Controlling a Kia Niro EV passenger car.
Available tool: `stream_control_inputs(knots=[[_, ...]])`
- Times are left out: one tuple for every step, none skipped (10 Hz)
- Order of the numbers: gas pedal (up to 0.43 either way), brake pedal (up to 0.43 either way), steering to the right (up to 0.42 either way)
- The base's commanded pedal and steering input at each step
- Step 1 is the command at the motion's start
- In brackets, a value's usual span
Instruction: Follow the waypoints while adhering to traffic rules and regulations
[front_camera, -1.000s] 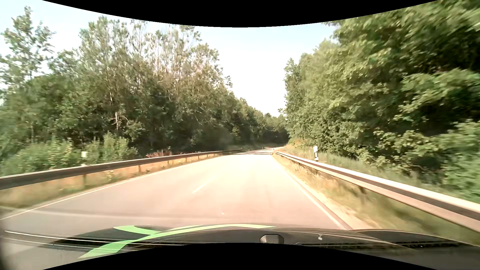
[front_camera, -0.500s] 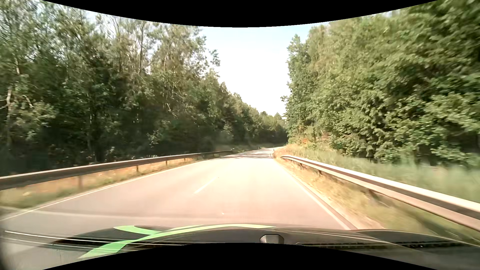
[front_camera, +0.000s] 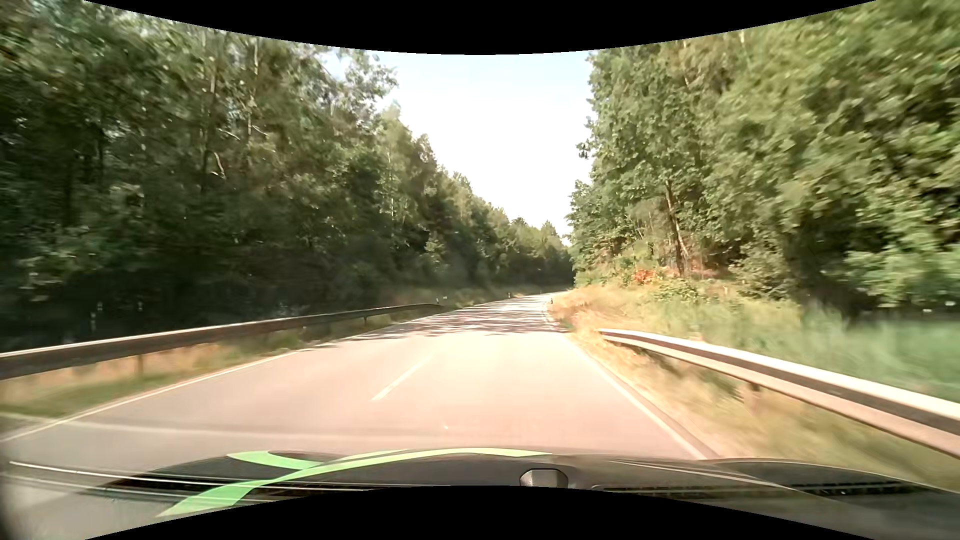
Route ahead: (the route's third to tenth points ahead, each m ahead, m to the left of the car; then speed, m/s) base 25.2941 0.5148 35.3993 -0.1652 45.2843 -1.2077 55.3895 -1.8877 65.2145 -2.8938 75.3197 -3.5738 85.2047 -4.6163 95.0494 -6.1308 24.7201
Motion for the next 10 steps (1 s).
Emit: stream_control_inputs(knots=[[0.157, 0.0, 0.008], [0.157, 0.0, 0.008], [0.157, 0.0, 0.008], [0.157, 0.0, 0.008], [0.157, 0.0, 0.008], [0.157, 0.0, 0.008], [0.157, 0.0, 0.008], [0.157, 0.0, 0.008], [0.138, 0.0, 0.008], [0.13, 0.0, 0.008]])
